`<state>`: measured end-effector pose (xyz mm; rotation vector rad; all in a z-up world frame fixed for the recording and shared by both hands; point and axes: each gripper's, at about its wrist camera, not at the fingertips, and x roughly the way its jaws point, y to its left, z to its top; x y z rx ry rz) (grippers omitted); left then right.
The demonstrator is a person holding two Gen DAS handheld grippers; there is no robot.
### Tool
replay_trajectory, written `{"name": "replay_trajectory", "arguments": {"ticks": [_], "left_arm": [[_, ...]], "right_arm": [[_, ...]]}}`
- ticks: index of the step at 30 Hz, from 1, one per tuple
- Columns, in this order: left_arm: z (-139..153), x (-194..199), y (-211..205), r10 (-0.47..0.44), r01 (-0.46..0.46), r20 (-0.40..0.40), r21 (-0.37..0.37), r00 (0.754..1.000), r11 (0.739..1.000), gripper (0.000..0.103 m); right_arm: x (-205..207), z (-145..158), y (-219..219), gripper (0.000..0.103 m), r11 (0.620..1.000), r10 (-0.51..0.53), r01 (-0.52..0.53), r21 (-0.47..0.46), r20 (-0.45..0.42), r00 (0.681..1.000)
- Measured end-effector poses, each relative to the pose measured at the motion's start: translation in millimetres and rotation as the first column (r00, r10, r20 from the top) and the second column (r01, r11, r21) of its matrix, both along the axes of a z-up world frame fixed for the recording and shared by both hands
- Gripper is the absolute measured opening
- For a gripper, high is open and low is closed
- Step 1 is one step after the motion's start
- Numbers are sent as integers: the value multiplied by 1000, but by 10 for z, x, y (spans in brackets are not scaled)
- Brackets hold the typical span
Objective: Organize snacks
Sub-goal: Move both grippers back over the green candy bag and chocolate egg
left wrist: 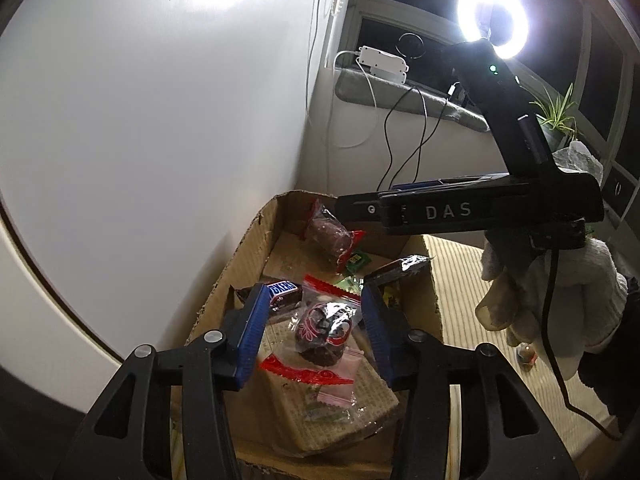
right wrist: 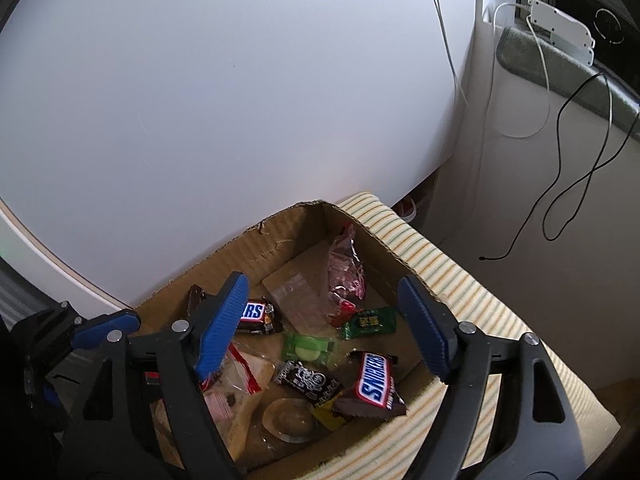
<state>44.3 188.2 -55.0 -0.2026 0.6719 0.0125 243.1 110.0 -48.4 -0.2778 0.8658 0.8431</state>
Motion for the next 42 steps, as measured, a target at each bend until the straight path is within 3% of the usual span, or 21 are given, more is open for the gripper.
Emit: {"name": "replay_trajectory", "arguments": {"ticks": [13, 22, 27, 35, 42], "left_arm": [[94, -178, -157, -15, 15, 27, -8, 1000, 1000, 46], [161, -246, -456, -68, 68, 44, -9, 997, 998, 46], [159, -232, -649, -106, 106, 44, -8, 993, 994, 46], [119, -171, -1002, -173, 174, 31, -12, 984, 985, 46], [23, -53, -1328, -234, 233, 2, -29, 972, 972, 46]], "right_arm": [[-178, 147, -444, 80, 998, -50, 52, -20, 82, 995], [-354, 289, -1117, 80, 993, -116, 113, 28, 120, 986], [-499, 273, -1473, 80, 993, -116, 120, -21, 154, 981], [-695, 90, -2134, 80, 984, -163, 170, -45, 125, 979], [-824, -173, -2498, 80, 988, -141, 144, -56, 61, 988]]}}
